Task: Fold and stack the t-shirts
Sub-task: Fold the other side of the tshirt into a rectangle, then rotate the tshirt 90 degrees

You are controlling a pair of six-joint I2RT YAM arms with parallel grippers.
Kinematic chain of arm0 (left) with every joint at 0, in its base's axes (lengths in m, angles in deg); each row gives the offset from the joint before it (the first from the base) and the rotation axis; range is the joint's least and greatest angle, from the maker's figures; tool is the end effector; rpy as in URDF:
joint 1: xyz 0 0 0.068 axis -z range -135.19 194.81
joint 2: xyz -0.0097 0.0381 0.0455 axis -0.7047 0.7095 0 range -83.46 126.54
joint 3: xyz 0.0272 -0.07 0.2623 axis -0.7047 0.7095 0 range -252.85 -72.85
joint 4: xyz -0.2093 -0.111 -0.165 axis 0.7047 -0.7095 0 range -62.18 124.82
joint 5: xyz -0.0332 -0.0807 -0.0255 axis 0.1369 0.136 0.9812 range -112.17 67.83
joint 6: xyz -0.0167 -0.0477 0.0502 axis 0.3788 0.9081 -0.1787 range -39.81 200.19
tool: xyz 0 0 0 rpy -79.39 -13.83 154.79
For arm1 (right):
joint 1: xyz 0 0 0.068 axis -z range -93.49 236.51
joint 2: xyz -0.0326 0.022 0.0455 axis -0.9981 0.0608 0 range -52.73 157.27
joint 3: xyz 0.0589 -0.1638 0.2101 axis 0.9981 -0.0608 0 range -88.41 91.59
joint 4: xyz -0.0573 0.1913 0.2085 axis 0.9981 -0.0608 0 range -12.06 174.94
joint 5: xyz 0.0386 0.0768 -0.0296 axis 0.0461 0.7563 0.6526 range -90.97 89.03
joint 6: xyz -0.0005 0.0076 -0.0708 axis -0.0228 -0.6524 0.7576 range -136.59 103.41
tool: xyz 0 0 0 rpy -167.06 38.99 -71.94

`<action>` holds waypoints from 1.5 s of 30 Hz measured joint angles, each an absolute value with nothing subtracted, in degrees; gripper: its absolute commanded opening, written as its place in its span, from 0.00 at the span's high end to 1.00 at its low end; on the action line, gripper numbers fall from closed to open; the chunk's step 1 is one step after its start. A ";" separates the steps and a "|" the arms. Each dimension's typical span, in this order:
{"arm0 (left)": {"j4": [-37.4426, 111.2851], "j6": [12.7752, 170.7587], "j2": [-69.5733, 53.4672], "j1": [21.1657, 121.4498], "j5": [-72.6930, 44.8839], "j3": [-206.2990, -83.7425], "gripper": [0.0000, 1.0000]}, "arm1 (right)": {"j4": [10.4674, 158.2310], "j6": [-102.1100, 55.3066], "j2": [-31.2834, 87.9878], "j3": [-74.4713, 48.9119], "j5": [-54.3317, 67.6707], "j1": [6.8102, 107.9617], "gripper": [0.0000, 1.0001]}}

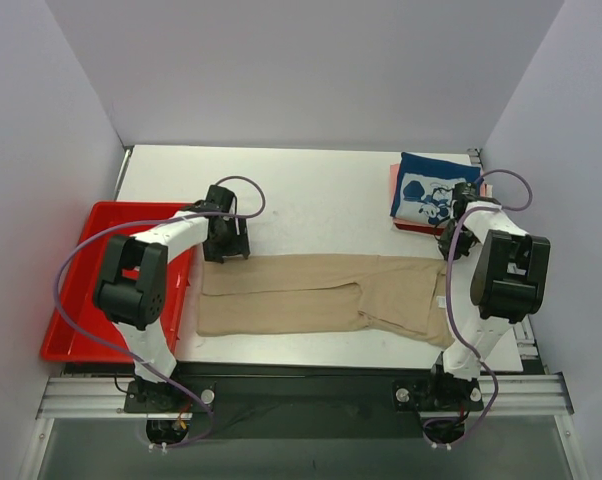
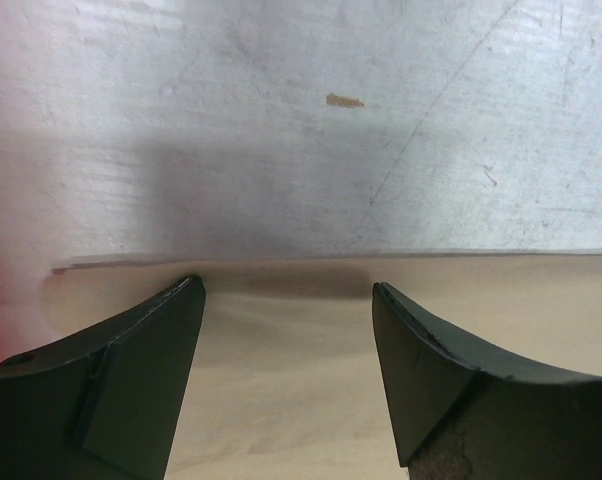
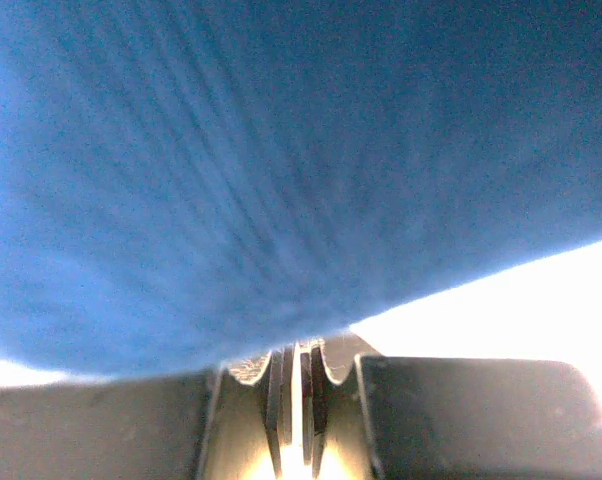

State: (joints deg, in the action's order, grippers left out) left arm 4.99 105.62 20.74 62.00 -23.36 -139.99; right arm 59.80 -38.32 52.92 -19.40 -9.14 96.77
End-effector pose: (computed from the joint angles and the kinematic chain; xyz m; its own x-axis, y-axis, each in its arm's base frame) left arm 0.3745 -0.1146 0.1303 -0.9171 -0.1657 -0.3627 -0.1175 0.9815 -0.1514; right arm 0.4012 -0.0810 0.1362 -0.7157 0.5019 -0.4857 0.5462 0.8356 0.0587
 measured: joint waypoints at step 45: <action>2.22 109.14 17.49 65.23 -14.75 -135.46 0.14 | 49.85 -44.51 46.19 -30.68 1.62 95.81 0.40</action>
